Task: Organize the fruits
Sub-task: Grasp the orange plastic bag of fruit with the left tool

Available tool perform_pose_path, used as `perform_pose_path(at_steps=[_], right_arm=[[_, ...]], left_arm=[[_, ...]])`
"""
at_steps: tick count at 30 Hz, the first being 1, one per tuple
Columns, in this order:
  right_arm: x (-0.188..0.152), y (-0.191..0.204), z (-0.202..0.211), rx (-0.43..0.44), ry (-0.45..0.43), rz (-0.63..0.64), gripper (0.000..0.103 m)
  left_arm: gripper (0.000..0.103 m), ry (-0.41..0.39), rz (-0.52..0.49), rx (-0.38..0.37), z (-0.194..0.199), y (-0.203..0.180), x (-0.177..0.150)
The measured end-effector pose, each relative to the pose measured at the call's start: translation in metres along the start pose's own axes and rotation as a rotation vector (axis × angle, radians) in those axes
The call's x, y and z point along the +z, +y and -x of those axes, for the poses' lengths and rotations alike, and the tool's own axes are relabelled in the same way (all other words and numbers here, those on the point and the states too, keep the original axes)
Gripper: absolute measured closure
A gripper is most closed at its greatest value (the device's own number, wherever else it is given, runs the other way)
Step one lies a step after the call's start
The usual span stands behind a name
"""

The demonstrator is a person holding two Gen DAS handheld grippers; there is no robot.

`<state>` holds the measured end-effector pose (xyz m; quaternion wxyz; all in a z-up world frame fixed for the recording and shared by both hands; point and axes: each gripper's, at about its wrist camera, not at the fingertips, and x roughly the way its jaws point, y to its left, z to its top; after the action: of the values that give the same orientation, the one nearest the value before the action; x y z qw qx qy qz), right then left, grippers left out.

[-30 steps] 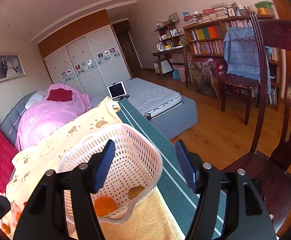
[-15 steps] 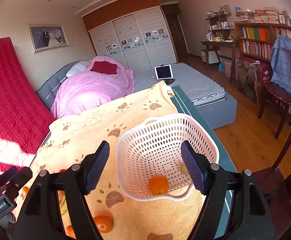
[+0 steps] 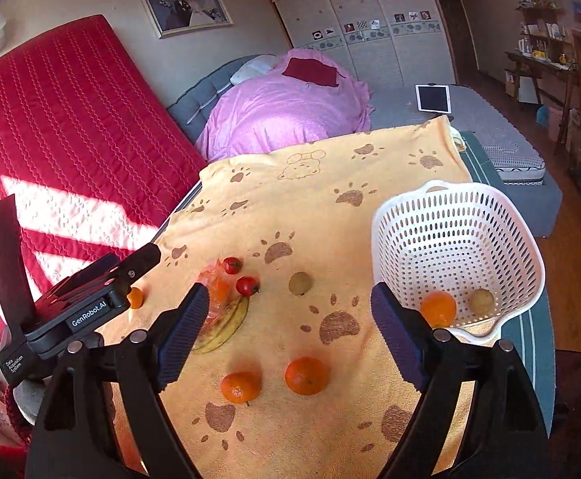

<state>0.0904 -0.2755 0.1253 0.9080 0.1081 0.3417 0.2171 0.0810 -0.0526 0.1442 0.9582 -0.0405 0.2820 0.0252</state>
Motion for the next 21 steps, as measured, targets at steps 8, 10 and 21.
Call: perform_pose_path(at_steps=[8, 10, 21], right_arm=[[0.001, -0.006, -0.008, -0.015, 0.027, -0.024, 0.018], [0.001, -0.005, -0.009, -0.016, 0.029, -0.016, 0.018], [-0.002, -0.007, -0.024, -0.023, 0.072, -0.019, 0.018]], left_arm=[[0.012, -0.001, 0.002, 0.029, 0.002, 0.013, -0.001], [0.012, 0.004, 0.005, 0.039, -0.001, 0.017, -0.001], [0.012, 0.133, -0.002, 0.016, -0.048, 0.020, -0.019]])
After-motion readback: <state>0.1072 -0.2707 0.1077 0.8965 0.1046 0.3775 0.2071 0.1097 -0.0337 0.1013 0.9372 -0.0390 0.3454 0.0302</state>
